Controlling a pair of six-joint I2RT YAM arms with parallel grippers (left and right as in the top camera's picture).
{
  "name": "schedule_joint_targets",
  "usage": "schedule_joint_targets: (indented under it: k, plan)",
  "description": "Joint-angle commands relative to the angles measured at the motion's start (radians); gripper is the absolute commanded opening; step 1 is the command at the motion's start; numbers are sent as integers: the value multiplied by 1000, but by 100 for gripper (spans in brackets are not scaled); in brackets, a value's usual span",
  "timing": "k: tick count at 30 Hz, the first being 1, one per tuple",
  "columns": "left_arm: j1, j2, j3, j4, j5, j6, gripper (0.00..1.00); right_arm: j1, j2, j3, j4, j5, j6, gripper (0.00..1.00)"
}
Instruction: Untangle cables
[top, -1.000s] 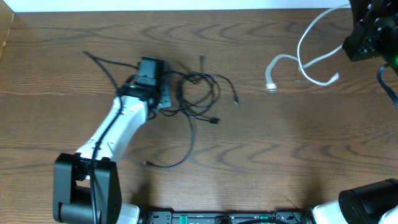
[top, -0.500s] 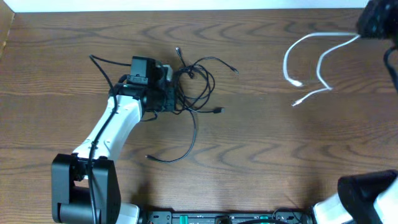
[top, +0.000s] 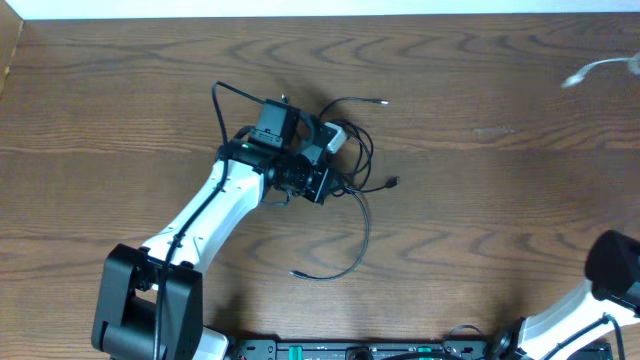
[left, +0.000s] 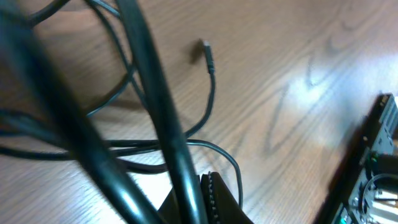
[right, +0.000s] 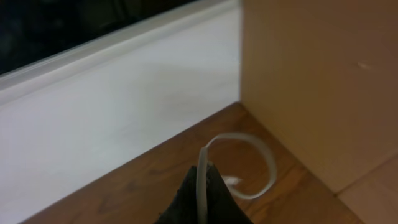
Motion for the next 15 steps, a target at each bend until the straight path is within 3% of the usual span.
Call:
schedule_joint_targets:
  k: [1, 8, 9, 11, 13, 15]
  plan:
    - [-29, 7, 9, 2, 30, 28, 8, -117, 34, -50, 30, -154, 44, 1]
    - [-105, 7, 9, 0, 30, 29, 8, -317, 177, -192, 45, -261, 66, 1]
    - [-113, 7, 9, 0, 30, 29, 8, -335, 200, -213, 44, -269, 67, 13]
    - [-133, 7, 9, 0, 30, 29, 8, -360, 240, -257, 41, -277, 66, 61]
    - [-150, 7, 9, 0, 30, 29, 8, -373, 270, -294, 34, -288, 66, 97]
    - [-164, 7, 9, 1, 30, 29, 8, -376, 295, -323, 21, -300, 71, 99]
